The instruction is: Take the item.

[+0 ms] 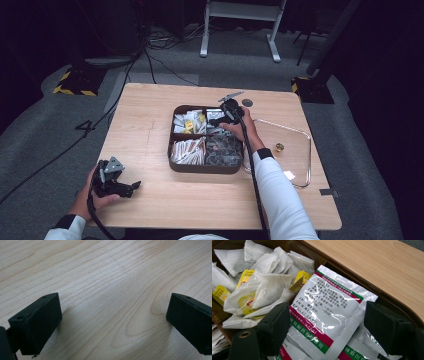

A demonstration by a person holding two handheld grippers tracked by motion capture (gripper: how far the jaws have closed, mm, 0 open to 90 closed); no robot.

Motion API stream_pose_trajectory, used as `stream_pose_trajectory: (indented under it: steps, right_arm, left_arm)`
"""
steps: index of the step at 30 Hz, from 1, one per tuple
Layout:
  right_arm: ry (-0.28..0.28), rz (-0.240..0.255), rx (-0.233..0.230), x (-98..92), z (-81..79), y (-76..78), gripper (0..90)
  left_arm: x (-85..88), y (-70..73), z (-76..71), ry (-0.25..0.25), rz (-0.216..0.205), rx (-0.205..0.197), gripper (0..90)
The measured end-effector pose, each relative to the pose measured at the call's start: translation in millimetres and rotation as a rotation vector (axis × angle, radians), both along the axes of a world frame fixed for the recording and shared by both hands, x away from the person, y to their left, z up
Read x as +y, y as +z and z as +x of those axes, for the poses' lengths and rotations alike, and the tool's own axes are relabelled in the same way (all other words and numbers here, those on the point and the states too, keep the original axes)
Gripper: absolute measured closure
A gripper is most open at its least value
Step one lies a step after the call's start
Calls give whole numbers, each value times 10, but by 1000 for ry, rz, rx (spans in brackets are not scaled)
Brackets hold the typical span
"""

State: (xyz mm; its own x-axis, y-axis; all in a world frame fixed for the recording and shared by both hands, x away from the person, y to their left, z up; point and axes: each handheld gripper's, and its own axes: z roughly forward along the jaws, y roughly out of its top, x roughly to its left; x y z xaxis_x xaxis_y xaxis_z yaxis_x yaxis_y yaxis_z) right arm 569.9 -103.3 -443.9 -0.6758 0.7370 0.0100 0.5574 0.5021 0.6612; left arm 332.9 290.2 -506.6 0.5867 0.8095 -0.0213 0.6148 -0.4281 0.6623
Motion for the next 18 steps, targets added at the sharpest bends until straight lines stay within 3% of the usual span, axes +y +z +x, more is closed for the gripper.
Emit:
stream_pose_trajectory:
  steps: [8, 10, 15, 16, 18]
  right_arm:
    - [-24, -15, 58, 26, 67, -18, 174]
    - [-16, -22, 62, 35, 69, -21, 203]
    - [5, 16, 44, 25, 47, 2, 335]
    - [34, 68, 49, 18, 24, 25, 379]
    - [50, 79, 51, 38, -1, 34, 367]
  left_arm:
    - [0, 0, 0, 0, 0, 0, 4]
    - [0, 0, 0, 0, 0, 0, 4]
    - [0, 0, 0, 0, 0, 0, 4]
    - [0, 0, 0, 0, 1, 0, 4]
    - [0, 0, 0, 0, 1, 0, 4]
